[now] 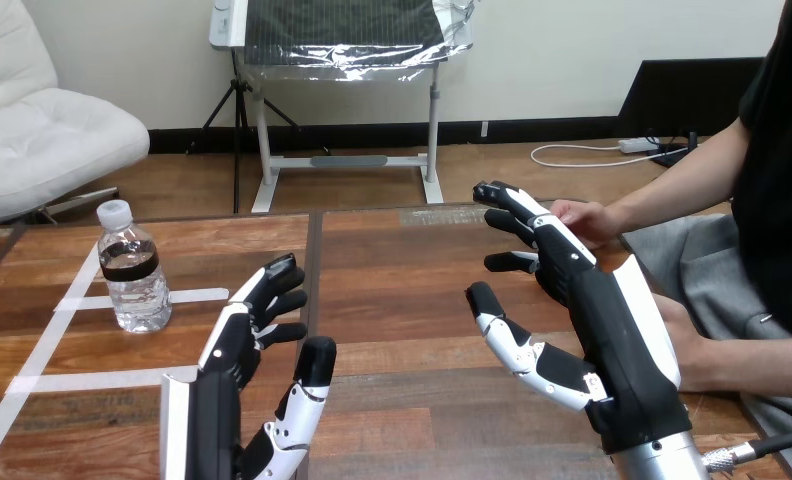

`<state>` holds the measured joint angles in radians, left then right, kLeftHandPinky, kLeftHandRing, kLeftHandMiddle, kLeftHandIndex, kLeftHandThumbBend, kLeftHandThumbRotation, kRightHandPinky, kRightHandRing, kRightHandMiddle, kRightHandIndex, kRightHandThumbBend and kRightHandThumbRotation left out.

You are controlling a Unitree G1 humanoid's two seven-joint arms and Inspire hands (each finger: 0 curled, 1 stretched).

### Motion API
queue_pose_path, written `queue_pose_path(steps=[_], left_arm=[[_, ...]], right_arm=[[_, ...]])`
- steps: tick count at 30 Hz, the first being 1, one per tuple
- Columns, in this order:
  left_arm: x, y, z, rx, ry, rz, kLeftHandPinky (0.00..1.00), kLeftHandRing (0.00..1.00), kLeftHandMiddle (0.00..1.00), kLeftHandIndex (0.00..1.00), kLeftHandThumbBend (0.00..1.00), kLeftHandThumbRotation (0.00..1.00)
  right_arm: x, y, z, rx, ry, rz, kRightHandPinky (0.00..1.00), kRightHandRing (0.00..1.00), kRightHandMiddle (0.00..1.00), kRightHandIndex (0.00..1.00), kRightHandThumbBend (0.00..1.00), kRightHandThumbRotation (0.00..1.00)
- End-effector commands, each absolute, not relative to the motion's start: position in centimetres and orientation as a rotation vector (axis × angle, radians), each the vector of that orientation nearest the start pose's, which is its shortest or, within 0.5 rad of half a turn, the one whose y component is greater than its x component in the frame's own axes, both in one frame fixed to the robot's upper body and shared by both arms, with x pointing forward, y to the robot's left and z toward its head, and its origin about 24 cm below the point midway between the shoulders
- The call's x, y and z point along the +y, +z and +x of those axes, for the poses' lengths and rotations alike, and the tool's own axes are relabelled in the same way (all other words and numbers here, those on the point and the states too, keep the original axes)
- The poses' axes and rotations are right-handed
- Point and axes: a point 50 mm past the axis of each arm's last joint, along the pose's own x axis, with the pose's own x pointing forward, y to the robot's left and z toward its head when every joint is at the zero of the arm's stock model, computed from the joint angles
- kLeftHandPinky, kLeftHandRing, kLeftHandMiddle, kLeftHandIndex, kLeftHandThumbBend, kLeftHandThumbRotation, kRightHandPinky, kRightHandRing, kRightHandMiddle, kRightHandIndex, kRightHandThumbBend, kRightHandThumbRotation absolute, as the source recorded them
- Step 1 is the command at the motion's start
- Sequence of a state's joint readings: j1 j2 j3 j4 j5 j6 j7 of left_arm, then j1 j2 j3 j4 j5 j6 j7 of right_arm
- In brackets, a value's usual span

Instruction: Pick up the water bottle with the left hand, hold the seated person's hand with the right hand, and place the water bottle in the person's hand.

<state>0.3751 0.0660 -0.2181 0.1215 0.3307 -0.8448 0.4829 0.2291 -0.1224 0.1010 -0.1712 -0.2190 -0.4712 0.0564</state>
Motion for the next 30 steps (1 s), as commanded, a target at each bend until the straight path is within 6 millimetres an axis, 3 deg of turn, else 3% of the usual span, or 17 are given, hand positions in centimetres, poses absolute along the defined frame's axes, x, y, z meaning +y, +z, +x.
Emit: queue_pose_path(steps=[1, 14, 30], left_arm=[[12.4, 4.4, 16.1, -0.551, 0.225, 0.098, 0.64, 0.76, 0.80, 0.79, 0.49, 0.61], [15.1, 6.0, 17.1, -0.680, 0.407, 0.530, 0.79, 0.85, 0.86, 0.83, 0.47, 0.68], [18.5, 7.5, 19.0, -0.705, 0.544, 0.874, 0.80, 0.87, 0.88, 0.87, 0.43, 0.71]], right_arm=[[-13.9, 8.6, 20.7, -0.486, 0.182, -0.309, 0.71, 0.87, 0.93, 0.86, 0.25, 0.00], [-13.9, 8.6, 20.8, -0.491, 0.182, -0.314, 0.71, 0.88, 0.93, 0.86, 0.25, 0.00], [-13.8, 8.6, 20.9, -0.485, 0.180, -0.319, 0.70, 0.87, 0.93, 0.86, 0.25, 0.00]])
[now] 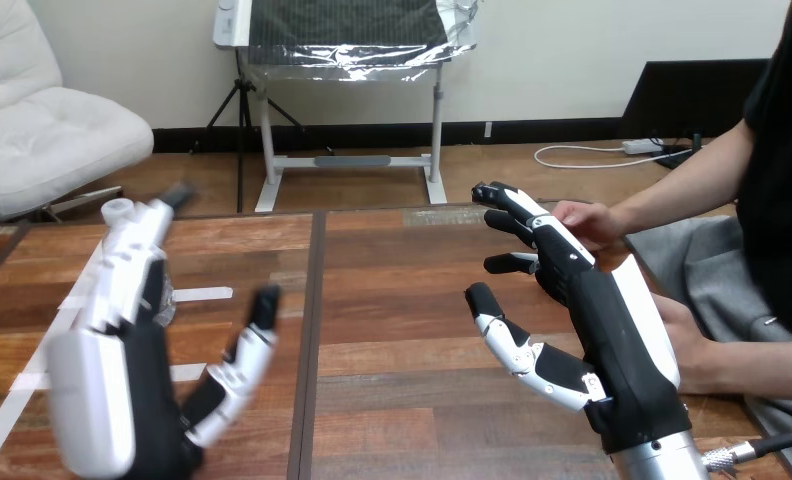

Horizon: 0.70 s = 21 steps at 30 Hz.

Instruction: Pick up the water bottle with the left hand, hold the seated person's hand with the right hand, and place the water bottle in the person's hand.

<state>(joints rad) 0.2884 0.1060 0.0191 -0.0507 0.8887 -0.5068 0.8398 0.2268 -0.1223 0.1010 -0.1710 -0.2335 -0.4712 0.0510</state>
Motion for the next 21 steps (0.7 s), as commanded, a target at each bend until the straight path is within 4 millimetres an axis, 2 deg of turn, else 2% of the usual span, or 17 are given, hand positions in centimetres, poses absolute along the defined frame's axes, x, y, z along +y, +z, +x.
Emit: queue_pose_path(steps=[1, 8, 21], left_arm=[[18.6, 7.6, 19.0, -0.704, 0.548, 0.883, 0.80, 0.87, 0.88, 0.87, 0.43, 0.71], [20.1, 8.0, 20.0, -0.681, 0.572, 1.026, 0.81, 0.88, 0.88, 0.87, 0.43, 0.73], [21.9, 8.7, 21.7, -0.614, 0.578, 1.219, 0.87, 0.90, 0.89, 0.88, 0.44, 0.87]], right_arm=[[-13.8, 8.6, 20.9, -0.484, 0.180, -0.320, 0.70, 0.87, 0.93, 0.86, 0.25, 0.00], [-13.8, 8.6, 20.9, -0.488, 0.181, -0.318, 0.70, 0.87, 0.93, 0.86, 0.25, 0.00], [-13.8, 8.6, 21.0, -0.490, 0.179, -0.326, 0.70, 0.87, 0.92, 0.86, 0.25, 0.00]])
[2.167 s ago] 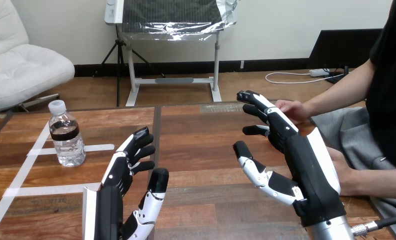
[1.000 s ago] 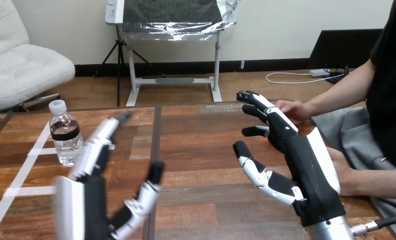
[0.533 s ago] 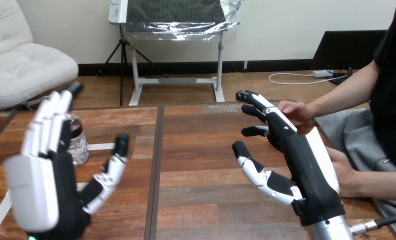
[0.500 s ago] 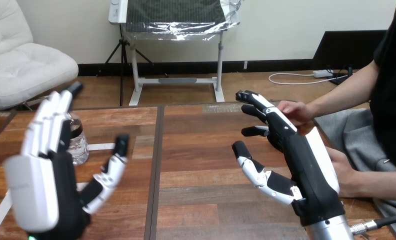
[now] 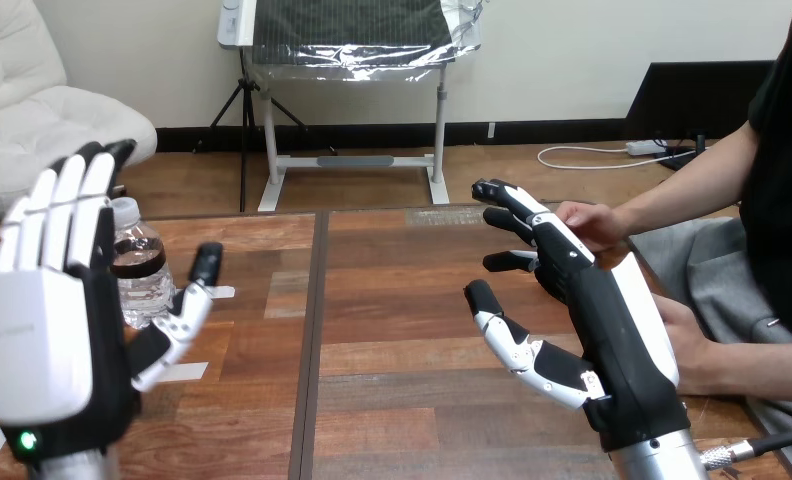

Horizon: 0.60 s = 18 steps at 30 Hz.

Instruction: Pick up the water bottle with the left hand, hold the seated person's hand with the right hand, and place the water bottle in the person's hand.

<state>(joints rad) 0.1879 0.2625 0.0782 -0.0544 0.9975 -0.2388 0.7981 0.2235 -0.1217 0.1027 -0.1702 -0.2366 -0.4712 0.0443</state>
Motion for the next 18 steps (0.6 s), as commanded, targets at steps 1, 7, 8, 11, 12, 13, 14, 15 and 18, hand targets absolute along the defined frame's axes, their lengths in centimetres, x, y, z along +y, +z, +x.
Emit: queue_pose_path(steps=[1, 7, 8, 11, 12, 13, 14, 15, 18], left_arm=[[21.9, 8.7, 21.8, -0.609, 0.576, 1.226, 0.87, 0.90, 0.89, 0.88, 0.44, 0.88], [22.7, 9.0, 22.7, -0.582, 0.574, 1.281, 0.87, 0.90, 0.89, 0.87, 0.43, 0.90], [22.9, 9.0, 23.0, -0.577, 0.574, 1.291, 0.87, 0.90, 0.89, 0.87, 0.43, 0.90], [23.2, 9.1, 23.5, -0.564, 0.571, 1.312, 0.86, 0.89, 0.89, 0.87, 0.43, 0.90], [23.3, 9.1, 23.7, -0.561, 0.569, 1.320, 0.86, 0.89, 0.89, 0.87, 0.43, 0.90], [23.3, 9.1, 23.8, -0.558, 0.567, 1.325, 0.86, 0.89, 0.89, 0.87, 0.43, 0.91], [23.5, 9.1, 24.1, -0.556, 0.564, 1.331, 0.86, 0.89, 0.89, 0.87, 0.43, 0.91], [23.6, 9.1, 24.3, -0.555, 0.562, 1.334, 0.86, 0.89, 0.89, 0.86, 0.43, 0.90], [24.0, 9.1, 24.9, -0.547, 0.555, 1.351, 0.87, 0.89, 0.89, 0.86, 0.42, 0.90]], right_arm=[[-13.8, 8.6, 21.0, -0.491, 0.179, -0.327, 0.70, 0.87, 0.92, 0.86, 0.25, 0.00], [-13.8, 8.6, 21.0, -0.491, 0.178, -0.324, 0.70, 0.87, 0.92, 0.86, 0.25, 0.00], [-13.8, 8.6, 21.0, -0.490, 0.177, -0.323, 0.70, 0.87, 0.92, 0.86, 0.25, 0.00], [-13.7, 8.5, 21.1, -0.487, 0.177, -0.323, 0.70, 0.87, 0.92, 0.86, 0.25, 0.00], [-13.7, 8.5, 21.1, -0.486, 0.177, -0.323, 0.70, 0.87, 0.92, 0.86, 0.25, 0.00], [-13.7, 8.5, 21.1, -0.485, 0.177, -0.323, 0.70, 0.87, 0.92, 0.86, 0.25, 0.00], [-13.7, 8.5, 21.1, -0.483, 0.177, -0.323, 0.70, 0.87, 0.92, 0.86, 0.25, 0.00], [-13.7, 8.5, 21.1, -0.482, 0.177, -0.323, 0.70, 0.87, 0.92, 0.86, 0.25, 0.00], [-13.7, 8.5, 21.1, -0.484, 0.177, -0.322, 0.70, 0.87, 0.92, 0.86, 0.25, 0.00]])
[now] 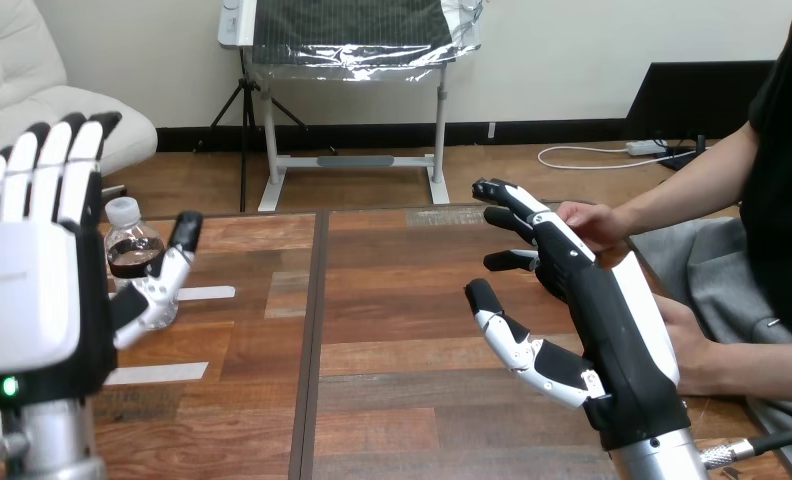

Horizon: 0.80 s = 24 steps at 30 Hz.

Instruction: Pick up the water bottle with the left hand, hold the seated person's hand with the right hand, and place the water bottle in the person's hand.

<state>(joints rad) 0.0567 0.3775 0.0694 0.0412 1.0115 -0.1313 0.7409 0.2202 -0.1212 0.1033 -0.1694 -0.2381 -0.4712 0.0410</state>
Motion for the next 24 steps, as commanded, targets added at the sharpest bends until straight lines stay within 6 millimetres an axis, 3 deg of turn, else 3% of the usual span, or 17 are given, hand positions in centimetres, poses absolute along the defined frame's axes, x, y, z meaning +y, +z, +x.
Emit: queue_pose_path(steps=[1, 24], left_arm=[[24.1, 9.1, 25.0, -0.546, 0.553, 1.355, 0.87, 0.89, 0.89, 0.86, 0.42, 0.89], [25.5, 8.8, 29.3, -0.431, 0.437, 1.464, 0.91, 0.92, 0.91, 0.88, 0.41, 0.98]], right_arm=[[-13.7, 8.5, 21.1, -0.485, 0.177, -0.322, 0.70, 0.87, 0.92, 0.86, 0.25, 0.00], [-13.7, 8.5, 21.2, -0.492, 0.175, -0.321, 0.70, 0.86, 0.91, 0.84, 0.25, 0.00]])
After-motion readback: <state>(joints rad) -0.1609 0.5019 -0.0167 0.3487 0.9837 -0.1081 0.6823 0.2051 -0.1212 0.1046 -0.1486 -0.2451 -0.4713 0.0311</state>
